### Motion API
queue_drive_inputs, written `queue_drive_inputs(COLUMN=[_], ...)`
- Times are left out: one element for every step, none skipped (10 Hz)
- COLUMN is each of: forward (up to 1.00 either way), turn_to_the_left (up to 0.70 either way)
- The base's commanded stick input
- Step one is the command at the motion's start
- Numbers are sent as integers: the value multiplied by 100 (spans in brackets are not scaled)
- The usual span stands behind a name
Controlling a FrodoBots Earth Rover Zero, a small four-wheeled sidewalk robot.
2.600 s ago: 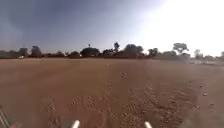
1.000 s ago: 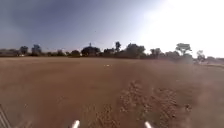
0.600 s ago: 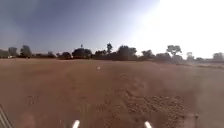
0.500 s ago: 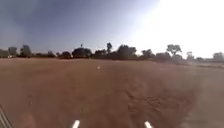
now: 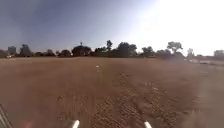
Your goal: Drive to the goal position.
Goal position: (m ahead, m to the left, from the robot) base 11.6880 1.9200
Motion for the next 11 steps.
queue_drive_inputs(forward=[100,100,100,100,100,100,100,100,100,100,100], turn_to_the_left=[0,0,0,0,0,0,0,0,0,0,0])
